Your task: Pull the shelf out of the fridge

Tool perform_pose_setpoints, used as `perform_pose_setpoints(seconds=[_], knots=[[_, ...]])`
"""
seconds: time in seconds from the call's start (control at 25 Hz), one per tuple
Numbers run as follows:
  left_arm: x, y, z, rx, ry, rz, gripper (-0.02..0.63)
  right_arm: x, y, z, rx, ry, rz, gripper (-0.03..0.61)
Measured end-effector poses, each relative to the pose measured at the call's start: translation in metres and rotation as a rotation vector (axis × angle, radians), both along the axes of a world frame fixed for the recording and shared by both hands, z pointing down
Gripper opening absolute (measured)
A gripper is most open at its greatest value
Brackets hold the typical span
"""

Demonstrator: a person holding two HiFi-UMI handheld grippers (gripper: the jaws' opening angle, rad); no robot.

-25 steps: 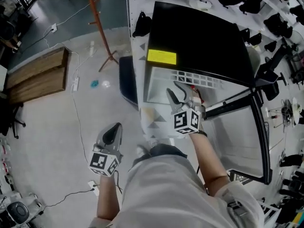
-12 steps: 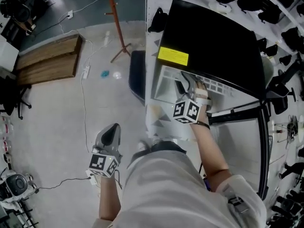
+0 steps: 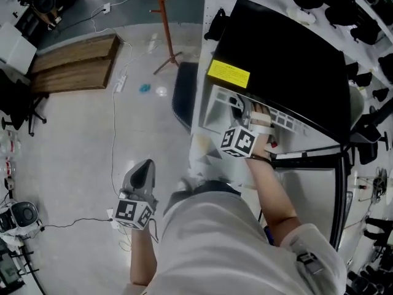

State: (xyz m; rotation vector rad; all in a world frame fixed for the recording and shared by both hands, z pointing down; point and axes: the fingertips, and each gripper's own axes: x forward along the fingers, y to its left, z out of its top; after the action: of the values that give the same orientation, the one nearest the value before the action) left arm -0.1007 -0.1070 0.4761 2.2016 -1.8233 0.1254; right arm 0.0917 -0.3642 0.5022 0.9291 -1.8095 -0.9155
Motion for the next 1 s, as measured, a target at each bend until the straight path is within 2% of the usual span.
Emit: perform_pose_setpoints(seconds=[0.36, 0.76, 1.0], knots=[[0.007, 0.014, 0.003, 0.003, 0.042, -0.075, 0.009, -0.002, -0.001, -0.003, 0.073, 0.023, -0.015, 0.127], [-0.038, 0.058, 0.008, -0.011, 0.052, -0.093, 0.009, -0.002, 0.002, -0.003, 0.162, 0.046, 0.005, 0.084], [-0.056, 0.073, 0.012, -0.028, 0.057, -0.063, 0.009, -0.003, 0.005, -0.005, 0.195, 0.071, 0.035, 0.067]])
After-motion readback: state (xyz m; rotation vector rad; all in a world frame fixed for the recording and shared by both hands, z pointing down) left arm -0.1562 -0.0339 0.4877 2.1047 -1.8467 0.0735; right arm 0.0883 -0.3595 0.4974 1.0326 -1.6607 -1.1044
